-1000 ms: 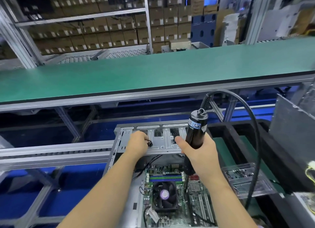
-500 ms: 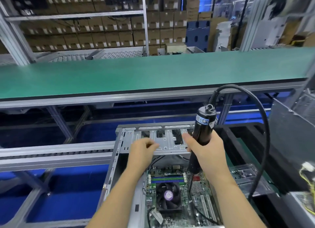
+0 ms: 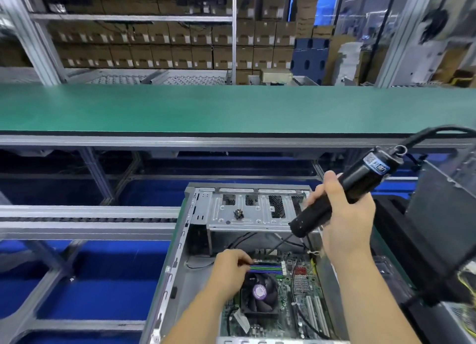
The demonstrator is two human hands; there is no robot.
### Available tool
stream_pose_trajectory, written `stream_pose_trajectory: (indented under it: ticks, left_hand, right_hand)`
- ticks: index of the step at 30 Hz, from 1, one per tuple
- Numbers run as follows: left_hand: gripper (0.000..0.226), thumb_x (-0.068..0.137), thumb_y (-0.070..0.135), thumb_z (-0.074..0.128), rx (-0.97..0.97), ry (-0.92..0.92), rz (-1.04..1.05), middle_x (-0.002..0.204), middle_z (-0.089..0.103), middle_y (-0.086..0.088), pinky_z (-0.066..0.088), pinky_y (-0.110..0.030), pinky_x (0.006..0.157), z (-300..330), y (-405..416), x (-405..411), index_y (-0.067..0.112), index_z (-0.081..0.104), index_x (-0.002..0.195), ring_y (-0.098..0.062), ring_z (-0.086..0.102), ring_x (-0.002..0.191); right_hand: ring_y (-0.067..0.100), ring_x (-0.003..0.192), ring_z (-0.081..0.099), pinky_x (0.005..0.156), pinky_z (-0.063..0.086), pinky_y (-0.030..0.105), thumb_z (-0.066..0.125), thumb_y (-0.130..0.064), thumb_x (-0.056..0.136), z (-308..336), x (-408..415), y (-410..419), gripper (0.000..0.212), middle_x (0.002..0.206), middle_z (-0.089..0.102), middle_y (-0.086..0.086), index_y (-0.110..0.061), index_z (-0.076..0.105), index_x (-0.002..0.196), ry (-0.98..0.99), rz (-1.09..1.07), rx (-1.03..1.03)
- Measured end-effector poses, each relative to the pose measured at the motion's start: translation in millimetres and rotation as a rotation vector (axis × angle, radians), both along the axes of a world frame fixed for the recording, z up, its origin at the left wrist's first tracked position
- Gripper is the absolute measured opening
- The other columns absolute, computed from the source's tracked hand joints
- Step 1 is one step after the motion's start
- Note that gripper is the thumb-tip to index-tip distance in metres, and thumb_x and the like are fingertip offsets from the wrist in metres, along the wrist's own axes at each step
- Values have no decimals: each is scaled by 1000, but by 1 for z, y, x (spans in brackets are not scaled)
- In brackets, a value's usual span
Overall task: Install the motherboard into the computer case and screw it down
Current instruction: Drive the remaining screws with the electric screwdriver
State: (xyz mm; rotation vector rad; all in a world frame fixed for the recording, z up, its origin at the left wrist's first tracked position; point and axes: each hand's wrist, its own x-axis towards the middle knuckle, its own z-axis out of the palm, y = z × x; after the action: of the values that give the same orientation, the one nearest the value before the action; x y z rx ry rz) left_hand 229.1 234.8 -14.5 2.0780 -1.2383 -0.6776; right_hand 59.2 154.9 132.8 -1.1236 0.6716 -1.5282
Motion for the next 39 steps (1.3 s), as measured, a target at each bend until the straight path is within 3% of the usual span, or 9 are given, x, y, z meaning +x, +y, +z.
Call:
stream_pose_trajectory:
  ticks: [6,11,17,23,36,39]
  left_hand:
    - [19,88,9,66,-21,-2,-19,84,69,6,49,-10,67,-3,-3,1,27,69,88,-8,61,74]
    - [22,86,8,64,-56,-2,-29,82,70,6,41,-4,62,-4,-1,1,29,66,82,-1,58,69]
    - [21,85,7,63,-63,10,-54,80,68,4,43,-6,61,-7,-5,2,27,65,82,-1,53,64]
    - [17,84,6,63,-74,12,-71,75,64,7,43,-7,61,-10,-8,2,23,68,83,0,50,61]
    - [16,83,6,63,-80,-13,-90,74,63,9,42,-6,61,-11,-9,3,22,68,84,0,50,61]
    - [17,83,7,63,-80,-10,-101,76,64,9,42,-5,61,-11,-9,2,24,66,83,0,52,63]
  right_hand:
    - [25,61,55,69,50,45,87,-61,68,-2,6,2,38,66,58,5,-31,65,76,-39,7,-12]
    - [23,58,56,66,51,43,86,-60,69,-4,12,6,33,65,59,3,-34,67,75,-19,18,-36]
    - [23,59,57,66,51,41,80,-48,77,-7,12,7,18,65,58,5,-36,67,76,-19,21,-41]
    - [22,61,57,72,51,45,85,-62,67,-6,12,7,32,65,59,1,-37,67,77,-24,46,-51]
    - [24,60,59,65,53,40,77,-46,79,-9,11,6,16,65,60,4,-35,67,77,12,29,-51]
    - [25,63,58,67,52,41,81,-51,78,-11,9,6,23,67,59,5,-34,66,77,20,65,-68]
